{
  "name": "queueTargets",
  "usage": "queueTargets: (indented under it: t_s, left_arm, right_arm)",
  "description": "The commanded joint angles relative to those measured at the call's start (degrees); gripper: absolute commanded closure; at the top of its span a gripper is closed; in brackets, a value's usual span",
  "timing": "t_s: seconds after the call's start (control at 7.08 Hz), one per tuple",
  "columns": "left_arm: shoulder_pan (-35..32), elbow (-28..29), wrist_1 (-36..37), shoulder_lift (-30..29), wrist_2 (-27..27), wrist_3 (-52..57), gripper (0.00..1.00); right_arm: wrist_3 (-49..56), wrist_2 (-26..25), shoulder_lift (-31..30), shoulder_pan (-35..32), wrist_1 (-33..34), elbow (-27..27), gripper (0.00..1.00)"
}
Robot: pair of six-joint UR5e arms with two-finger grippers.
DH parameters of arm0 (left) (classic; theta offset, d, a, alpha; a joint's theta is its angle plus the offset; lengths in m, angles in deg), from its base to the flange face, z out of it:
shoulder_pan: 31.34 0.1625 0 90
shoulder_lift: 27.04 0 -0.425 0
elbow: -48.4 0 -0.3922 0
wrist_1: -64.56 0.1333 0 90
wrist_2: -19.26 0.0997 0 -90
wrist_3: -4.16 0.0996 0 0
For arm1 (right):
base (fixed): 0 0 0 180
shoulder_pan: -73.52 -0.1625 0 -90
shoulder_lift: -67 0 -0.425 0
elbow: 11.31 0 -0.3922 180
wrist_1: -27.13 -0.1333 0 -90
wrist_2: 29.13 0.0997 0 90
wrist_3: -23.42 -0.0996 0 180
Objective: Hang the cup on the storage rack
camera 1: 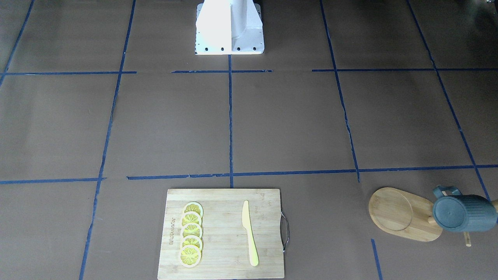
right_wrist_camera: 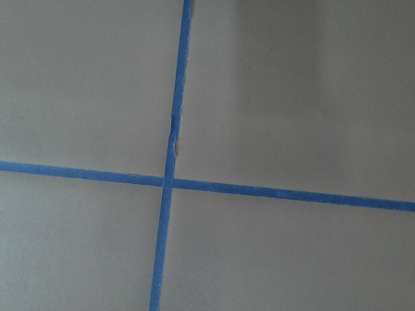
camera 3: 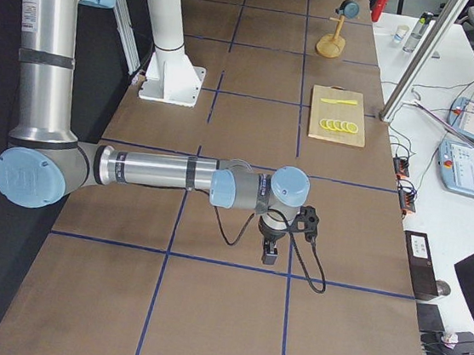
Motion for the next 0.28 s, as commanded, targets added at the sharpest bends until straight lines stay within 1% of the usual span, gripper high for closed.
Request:
queueTargets:
  t_s: [0.0, 0.14]
  left_arm:
    - [-0.1, -0.4, 0.1, -0.1, -0.1, 0.7, 0.00]
    - [-0.2, -0.4, 0.1, -0.1, -0.1, 0.7, 0.00]
  right_arm:
    - [0.0, 0.1, 0.1, -0.3, 0.4, 0.0, 0.00]
    - [0.0, 0.0, 0.2, -0.4, 0.8, 0.1, 0.00]
